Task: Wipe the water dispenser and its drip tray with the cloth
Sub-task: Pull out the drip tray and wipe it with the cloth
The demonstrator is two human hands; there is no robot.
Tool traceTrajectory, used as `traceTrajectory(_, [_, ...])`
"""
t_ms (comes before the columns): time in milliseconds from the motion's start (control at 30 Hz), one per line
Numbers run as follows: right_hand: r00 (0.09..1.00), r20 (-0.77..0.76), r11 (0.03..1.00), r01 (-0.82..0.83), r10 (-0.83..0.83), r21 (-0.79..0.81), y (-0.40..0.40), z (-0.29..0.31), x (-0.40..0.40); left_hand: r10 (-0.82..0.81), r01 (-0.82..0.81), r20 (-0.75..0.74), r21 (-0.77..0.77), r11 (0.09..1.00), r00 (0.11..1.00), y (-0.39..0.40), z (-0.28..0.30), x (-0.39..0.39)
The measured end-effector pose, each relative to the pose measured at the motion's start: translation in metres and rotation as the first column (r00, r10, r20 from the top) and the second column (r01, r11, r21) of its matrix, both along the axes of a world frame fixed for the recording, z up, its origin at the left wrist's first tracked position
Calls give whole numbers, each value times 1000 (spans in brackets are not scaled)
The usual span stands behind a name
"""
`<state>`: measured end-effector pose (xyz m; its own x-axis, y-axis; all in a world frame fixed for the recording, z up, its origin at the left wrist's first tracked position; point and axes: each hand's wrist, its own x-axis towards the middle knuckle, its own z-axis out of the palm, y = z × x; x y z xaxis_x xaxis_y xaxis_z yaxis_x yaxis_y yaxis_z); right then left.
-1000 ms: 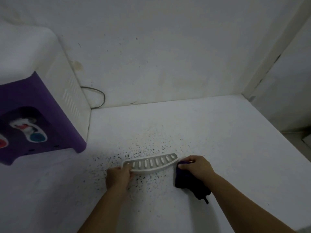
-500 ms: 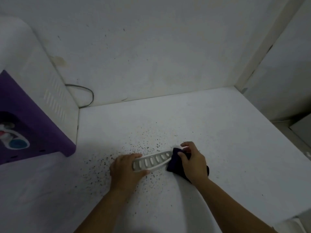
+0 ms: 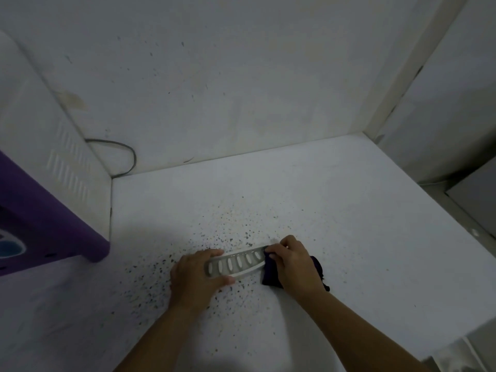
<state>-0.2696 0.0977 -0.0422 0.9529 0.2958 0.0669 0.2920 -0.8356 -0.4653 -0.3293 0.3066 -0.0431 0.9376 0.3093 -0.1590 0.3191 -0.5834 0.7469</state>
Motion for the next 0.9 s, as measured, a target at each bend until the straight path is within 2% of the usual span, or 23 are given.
traceTrajectory(100, [986, -121, 991, 120, -111, 66, 11, 9, 12, 11, -11, 21, -33, 999, 1000, -1, 0, 1])
traceTrajectory(200, [962, -224, 986, 164, -153, 32, 18, 15, 24, 15, -15, 55, 9, 1000, 998, -2, -1, 0])
traceTrajectory(267, [930, -325, 983, 183, -173, 1, 14, 19, 32, 8, -11, 75, 31, 999, 997, -2, -3, 0])
traceTrajectory(367, [875, -407, 951, 306, -261, 50, 7, 23, 42, 8, -9, 81, 12, 1000, 997, -1, -5, 0])
traceTrajectory(467, [894, -344, 951, 309, -286, 16, 15, 25, 41, 15, -17, 88, 17, 1000, 996, -2, -6, 0])
traceTrajectory(633, [983, -46, 972, 167, -177, -164, 14, 14, 9, 15, -21, 91, 63, 998, 996, -4, -11, 0])
traceTrajectory(700, [990, 2, 970, 136, -138, -202, 14, 7, -7, 18, -25, 96, 76, 997, 995, -4, -12, 0])
traceTrajectory(800, [992, -18, 991, 122, -123, -47, 13, 3, -10, 18, -28, 113, 85, 996, 993, -3, -14, -2])
traceTrajectory(900, [997, -23, 997, 72, -73, -33, 15, 8, 1, 18, -27, 121, 74, 997, 993, -3, -15, -2])
